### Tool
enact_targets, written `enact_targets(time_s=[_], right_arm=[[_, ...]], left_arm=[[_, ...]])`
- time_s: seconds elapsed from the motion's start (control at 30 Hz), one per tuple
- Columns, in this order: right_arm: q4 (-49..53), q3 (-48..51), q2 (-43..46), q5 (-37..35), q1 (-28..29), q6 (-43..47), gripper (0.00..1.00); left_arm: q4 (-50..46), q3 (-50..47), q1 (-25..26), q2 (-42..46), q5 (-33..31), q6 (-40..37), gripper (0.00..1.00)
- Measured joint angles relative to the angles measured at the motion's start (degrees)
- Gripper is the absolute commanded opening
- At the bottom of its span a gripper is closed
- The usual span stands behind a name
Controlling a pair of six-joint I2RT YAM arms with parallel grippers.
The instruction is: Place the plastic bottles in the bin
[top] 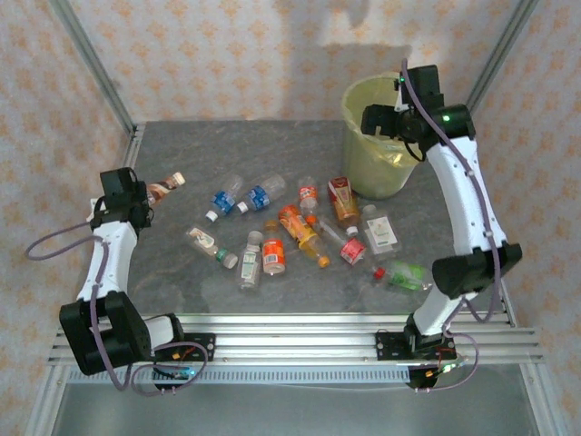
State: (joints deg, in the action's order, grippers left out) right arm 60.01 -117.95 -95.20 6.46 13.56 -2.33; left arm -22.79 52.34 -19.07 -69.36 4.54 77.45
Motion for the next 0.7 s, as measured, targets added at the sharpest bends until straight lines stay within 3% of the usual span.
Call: enact_targets(time_s=[0.3,0.47,0.7], right_arm=[[-15.3,18.8,13.8,16.3,2.5,-7.0,0.99],[-21.1,23.1,14.6,24.9,6.3,-9.3,0.99],[-24.2,23.7,12.3,31.2,13.0,-8.9,0.99]], left_arm=[[0.0,7.7,12.3,0.7,7.2,-6.1,0.48],[0.5,16.7,19.9,-3.3,10.6,-10.7,0.48],[0.8,29.3,27.8,-12.0,17.1,-21.0,0.50]])
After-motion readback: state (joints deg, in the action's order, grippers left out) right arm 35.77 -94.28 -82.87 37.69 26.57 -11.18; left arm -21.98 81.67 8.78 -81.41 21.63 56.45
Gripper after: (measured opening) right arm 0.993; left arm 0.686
